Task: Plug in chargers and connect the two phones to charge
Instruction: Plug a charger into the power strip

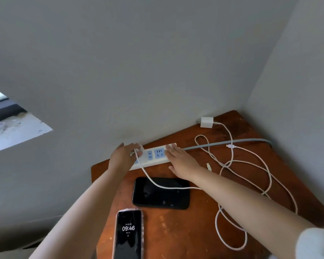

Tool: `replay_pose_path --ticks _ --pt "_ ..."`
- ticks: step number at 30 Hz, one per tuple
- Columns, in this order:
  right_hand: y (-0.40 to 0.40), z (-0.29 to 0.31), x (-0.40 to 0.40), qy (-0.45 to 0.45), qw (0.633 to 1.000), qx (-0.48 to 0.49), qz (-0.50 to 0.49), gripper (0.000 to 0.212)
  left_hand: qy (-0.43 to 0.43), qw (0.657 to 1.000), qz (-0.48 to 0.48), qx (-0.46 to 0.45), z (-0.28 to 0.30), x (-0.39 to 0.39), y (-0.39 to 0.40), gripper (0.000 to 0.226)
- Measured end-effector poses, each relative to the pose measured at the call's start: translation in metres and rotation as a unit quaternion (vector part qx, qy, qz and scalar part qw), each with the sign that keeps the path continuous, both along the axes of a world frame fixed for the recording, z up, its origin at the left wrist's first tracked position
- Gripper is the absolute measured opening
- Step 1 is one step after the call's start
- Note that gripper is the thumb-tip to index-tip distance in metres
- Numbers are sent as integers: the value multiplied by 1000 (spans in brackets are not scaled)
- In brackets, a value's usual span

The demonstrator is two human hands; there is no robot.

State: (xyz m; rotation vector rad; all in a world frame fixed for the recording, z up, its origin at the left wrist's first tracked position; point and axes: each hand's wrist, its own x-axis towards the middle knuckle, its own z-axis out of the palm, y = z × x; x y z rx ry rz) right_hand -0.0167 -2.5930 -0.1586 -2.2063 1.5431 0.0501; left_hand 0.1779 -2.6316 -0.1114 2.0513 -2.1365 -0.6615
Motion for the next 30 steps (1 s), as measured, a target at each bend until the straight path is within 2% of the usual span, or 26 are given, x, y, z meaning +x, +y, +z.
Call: replay_pose_path --ticks 4,11,15,27,30 --pt "-2 -9 -1 -18 1000 -5 -6 59 18 1000 -13 -21 -2 0 5 32" --pt "0 -14 0 -23 1000 -8 -2 62 -32 997 -36 -56 -14 -3 14 38" --pt "1 -14 -1 -28 999 -12 -11 62 -4 999 -5 -45 -17 1 12 38" --pt "4 -16 -1 -27 1000 -10 -12 67 -28 998 23 -43 -12 -9 20 41" --pt "2 -9 -1 -21 1000 14 -7 66 -39 999 3 -37 -2 -12 20 41"
